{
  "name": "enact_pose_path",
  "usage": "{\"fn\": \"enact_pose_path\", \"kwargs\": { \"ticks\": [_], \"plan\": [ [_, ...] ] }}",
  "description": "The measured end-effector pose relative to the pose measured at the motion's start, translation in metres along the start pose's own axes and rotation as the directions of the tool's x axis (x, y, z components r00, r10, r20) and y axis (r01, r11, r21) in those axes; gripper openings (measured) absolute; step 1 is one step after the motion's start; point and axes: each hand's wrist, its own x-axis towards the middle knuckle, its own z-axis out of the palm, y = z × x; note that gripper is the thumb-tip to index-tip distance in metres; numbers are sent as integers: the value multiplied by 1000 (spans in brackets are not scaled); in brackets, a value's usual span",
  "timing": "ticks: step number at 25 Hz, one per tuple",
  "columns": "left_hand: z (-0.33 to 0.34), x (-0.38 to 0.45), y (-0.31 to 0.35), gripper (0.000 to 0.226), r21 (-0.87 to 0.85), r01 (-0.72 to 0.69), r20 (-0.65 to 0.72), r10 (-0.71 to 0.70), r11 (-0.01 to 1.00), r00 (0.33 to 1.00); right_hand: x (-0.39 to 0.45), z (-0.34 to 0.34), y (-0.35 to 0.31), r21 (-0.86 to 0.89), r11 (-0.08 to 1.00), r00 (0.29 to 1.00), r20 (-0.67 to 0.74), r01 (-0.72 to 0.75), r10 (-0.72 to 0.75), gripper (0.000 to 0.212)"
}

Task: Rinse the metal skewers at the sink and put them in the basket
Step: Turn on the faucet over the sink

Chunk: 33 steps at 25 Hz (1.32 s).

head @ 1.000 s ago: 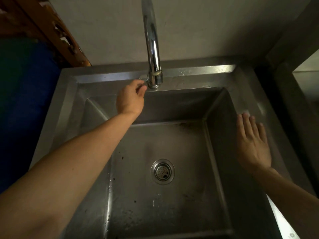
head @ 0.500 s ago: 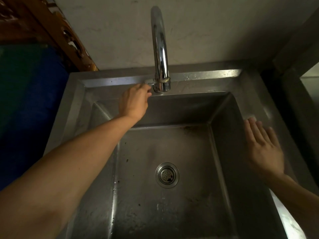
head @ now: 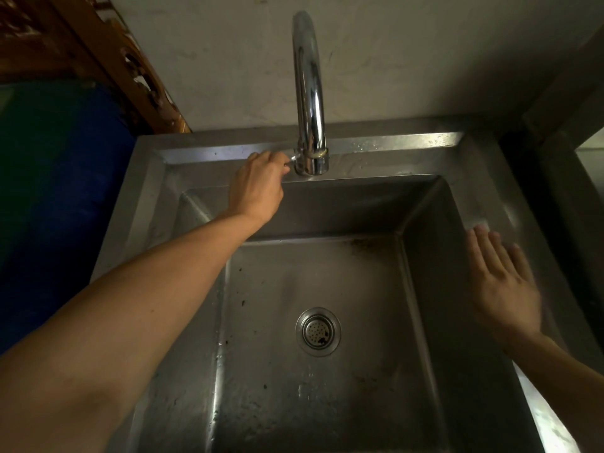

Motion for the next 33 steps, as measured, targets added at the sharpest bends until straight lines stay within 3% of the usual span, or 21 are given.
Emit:
{"fn": "enact_pose_path", "kwargs": {
  "ticks": [8, 12, 27, 31, 33],
  "plan": [
    [-2, 6, 0, 24, -81, 65, -32, -68, 995, 997, 1, 5, 2, -21, 1000, 1000, 12, -3, 3, 85],
    [-3, 7, 1, 21, -81, 83, -29, -86, 993, 996, 0, 6, 3, -52, 999, 1000, 8, -15, 16, 74],
    [-4, 10, -2, 20, -88, 75, -30, -78, 993, 996, 0, 6, 3, -27, 1000, 1000, -20, 10, -11, 70],
    [-3, 10, -4, 19, -73, 50, -9, -51, 996, 999, 1, 6, 4, -36, 999, 999, 38, -28, 29, 86],
    [-3, 9, -6, 20, -66, 45, 7, -44, 997, 999, 0, 5, 4, -40, 999, 999, 38, -26, 27, 84]
  ]
}}
